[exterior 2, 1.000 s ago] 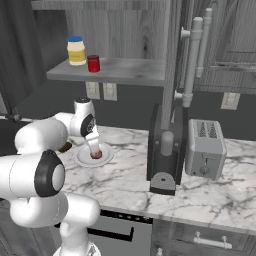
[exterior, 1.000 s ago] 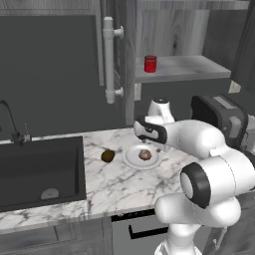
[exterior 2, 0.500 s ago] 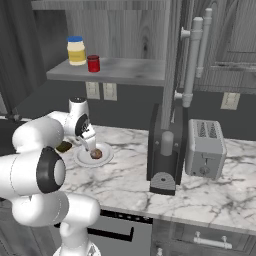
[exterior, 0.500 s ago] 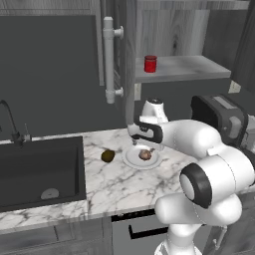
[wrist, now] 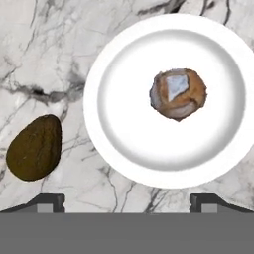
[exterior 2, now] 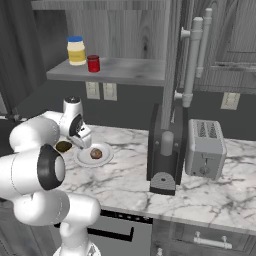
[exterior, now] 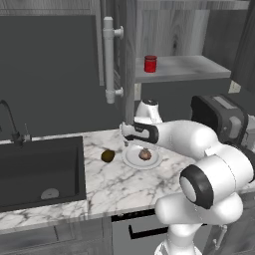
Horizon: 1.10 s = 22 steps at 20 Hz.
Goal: Pick the avocado and bread from the counter and place them on the plate. Then pick the jam from the cabinet and place it next to the plate. Lastly close the cabinet door.
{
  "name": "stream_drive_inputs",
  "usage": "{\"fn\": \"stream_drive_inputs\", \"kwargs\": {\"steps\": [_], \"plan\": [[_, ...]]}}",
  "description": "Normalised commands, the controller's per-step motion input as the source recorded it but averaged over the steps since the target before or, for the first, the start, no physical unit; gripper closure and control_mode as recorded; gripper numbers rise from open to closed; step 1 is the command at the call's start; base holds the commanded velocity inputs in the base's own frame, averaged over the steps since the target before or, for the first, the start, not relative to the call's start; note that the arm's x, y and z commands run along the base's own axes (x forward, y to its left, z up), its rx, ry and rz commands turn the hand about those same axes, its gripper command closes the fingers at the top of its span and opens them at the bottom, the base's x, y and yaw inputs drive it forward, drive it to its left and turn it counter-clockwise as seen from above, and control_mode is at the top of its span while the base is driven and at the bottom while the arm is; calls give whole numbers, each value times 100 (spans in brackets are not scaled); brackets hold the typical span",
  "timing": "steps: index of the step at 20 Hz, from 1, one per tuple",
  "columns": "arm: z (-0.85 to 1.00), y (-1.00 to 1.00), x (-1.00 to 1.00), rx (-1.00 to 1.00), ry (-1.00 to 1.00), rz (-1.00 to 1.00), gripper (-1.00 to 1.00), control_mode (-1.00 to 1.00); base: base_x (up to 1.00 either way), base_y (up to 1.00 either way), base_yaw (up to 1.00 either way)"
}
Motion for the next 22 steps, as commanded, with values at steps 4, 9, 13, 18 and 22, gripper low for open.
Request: {"fn": "stream_drive_inputs", "kwargs": {"steps": [4, 9, 13, 18, 22], "plan": [[0, 41, 0, 0, -2, 14, -100, -100, 0, 0, 0], [0, 45, 7, 0, 0, 14, -100, -100, 0, 0, 0], [0, 35, 18, 0, 0, 11, -100, -100, 0, 0, 0], [0, 11, 25, 0, 0, 3, -100, -100, 0, 0, 0], [0, 1, 23, 0, 0, 0, -100, -100, 0, 0, 0]]}}
